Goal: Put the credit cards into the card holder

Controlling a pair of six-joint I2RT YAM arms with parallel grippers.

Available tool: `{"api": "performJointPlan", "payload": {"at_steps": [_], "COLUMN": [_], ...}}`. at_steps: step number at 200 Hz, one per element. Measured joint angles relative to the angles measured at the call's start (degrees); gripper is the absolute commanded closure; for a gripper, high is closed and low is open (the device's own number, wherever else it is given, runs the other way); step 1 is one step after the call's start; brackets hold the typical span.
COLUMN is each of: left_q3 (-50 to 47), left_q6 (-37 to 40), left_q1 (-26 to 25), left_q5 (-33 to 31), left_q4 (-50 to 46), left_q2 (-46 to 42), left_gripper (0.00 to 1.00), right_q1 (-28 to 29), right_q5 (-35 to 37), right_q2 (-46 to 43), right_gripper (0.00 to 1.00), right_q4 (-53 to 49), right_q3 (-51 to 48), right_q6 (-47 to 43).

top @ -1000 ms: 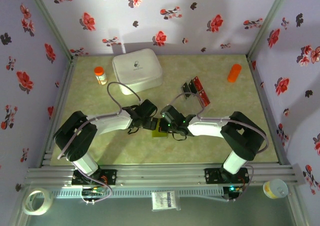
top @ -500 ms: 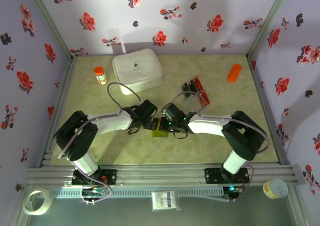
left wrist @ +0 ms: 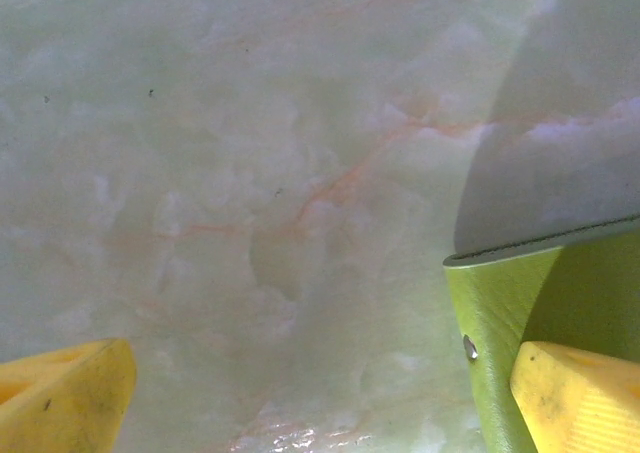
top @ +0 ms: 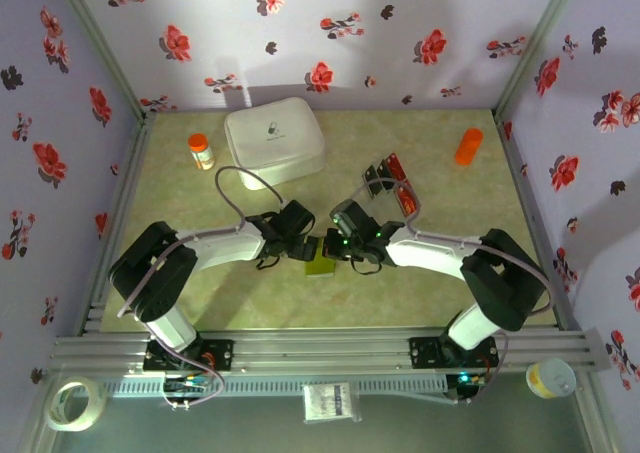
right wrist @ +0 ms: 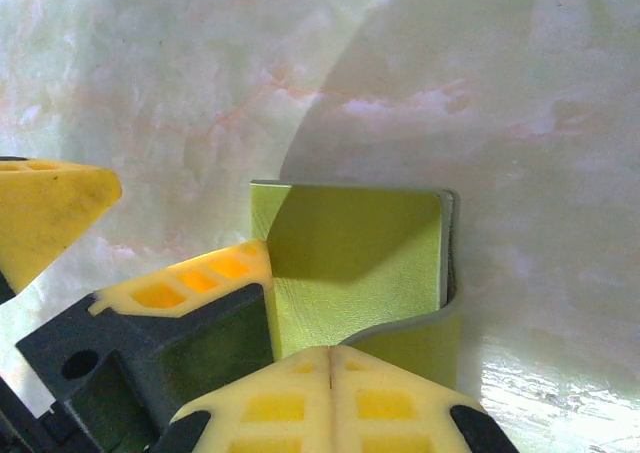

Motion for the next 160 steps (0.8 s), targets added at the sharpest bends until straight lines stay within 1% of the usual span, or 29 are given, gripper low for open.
{"api": "performJointPlan", "payload": {"at_steps": [72,160], "left_q3": [0.0,0.0], "left_q6": [0.0,0.0], "left_q1": [0.0,0.0], "left_q5": [0.2,0.4], "left_q4": [0.1,0.4], "left_q2": [0.0,0.1], "left_gripper": [0.02,0.02], "right_q1": [-0.6,-1.2], "right_q5": [-0.2,-0.9], "right_q2": [0.0,1.8], "right_gripper": [1.00,1.00], "right_q4": [0.6,4.2], "right_q3": [-1.0,-3.1], "right_q6": [0.0,0.0]}}
